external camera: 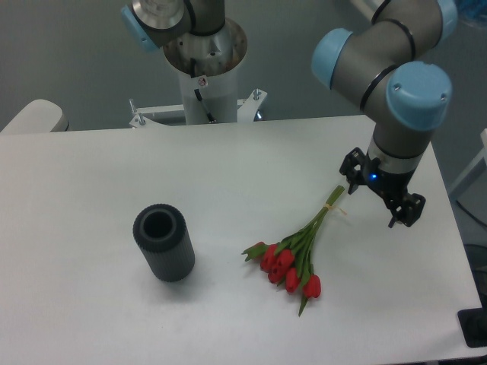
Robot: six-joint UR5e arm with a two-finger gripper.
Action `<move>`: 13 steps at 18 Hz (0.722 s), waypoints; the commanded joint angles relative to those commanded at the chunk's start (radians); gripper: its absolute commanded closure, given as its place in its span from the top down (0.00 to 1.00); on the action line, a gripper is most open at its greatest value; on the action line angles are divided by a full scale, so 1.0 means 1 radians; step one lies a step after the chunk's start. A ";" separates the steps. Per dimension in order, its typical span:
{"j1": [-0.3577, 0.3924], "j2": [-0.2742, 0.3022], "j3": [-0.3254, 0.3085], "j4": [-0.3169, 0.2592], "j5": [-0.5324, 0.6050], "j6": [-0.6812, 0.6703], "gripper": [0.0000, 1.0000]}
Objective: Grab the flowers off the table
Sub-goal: 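Move the open gripper over the green tulip stems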
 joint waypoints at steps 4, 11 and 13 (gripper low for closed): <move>0.002 -0.012 -0.037 0.037 -0.003 -0.123 1.00; 0.005 -0.009 -0.147 0.089 -0.078 -0.168 1.00; 0.000 -0.011 -0.181 0.153 -0.078 -0.166 1.00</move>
